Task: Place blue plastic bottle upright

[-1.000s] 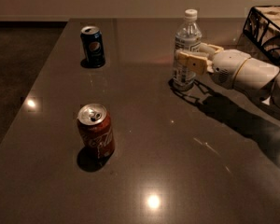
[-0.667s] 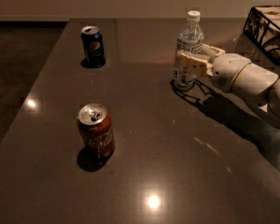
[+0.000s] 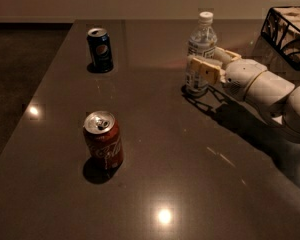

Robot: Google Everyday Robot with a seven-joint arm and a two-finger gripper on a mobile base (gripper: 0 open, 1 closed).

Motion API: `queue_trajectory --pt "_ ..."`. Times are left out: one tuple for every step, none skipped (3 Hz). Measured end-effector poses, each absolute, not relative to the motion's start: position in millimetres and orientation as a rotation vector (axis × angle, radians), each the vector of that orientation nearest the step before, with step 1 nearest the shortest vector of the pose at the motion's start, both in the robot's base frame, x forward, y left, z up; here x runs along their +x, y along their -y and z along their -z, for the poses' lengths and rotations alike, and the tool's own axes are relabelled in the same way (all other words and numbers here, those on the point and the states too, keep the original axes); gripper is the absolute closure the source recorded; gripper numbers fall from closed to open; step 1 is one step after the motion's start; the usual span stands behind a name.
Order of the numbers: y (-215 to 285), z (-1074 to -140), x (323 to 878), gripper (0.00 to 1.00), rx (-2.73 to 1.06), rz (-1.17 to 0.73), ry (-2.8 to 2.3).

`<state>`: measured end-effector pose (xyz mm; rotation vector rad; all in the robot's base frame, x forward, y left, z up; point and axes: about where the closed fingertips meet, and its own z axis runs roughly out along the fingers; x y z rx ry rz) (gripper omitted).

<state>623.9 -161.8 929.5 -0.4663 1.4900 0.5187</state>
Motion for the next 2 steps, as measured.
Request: queue_trajectory --pt "159.7 -930.0 624.0 0.0 -0.469 -0.521 -1.489" --pt "159.6 -930.0 624.0 0.0 -0.469 -0.521 -1.489"
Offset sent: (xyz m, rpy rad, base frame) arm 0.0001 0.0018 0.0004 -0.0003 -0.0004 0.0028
